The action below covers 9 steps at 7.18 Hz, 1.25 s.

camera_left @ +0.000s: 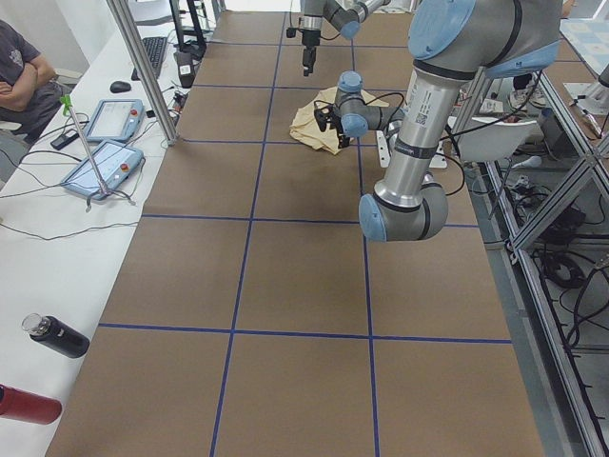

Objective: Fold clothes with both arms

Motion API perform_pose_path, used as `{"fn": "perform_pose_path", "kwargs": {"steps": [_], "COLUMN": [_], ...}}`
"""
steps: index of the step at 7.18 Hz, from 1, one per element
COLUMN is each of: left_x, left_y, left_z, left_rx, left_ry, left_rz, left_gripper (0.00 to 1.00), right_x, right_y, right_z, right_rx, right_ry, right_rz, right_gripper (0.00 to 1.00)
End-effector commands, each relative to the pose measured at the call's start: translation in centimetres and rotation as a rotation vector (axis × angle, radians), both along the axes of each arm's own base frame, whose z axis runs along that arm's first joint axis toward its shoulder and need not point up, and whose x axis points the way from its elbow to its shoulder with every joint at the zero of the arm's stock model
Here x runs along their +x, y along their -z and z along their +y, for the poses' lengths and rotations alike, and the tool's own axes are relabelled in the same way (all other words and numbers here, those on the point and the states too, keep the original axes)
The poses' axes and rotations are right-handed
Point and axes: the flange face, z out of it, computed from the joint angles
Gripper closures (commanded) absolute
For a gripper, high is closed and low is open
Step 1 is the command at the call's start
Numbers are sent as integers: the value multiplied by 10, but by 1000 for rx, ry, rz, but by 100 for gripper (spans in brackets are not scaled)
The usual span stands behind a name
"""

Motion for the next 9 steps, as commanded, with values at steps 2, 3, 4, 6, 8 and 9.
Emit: {"fn": "perform_pose_path", "kwargs": {"steps": [2, 3, 4, 6, 8, 9], "left_x": [30, 34, 33, 39, 41, 44], "left_y": [-10, -5, -6, -19, -17, -22], "left_z": [4, 0, -3, -15, -14, -15], "left_rx": [-12, 5, 9, 26, 28, 24], "left_ry": [13, 31, 40, 76, 68, 66], "left_rz": [-51, -52, -54, -92, -90, -100], "left_gripper": [14, 14, 14, 15, 21, 24], "right_x": [1, 1, 1, 1, 2, 2], "right_y": [-5, -6, -4, -4, -5, -5], "right_z": [-8, -8, -8, -8, -9, -9], "right_rx": [29, 28, 33, 32, 30, 31], "right_ry": [-7, -6, -7, -6, -9, -8], "right_rz": [16, 18, 15, 14, 16, 16], "right_gripper": [0, 0, 0, 0, 0, 0]}}
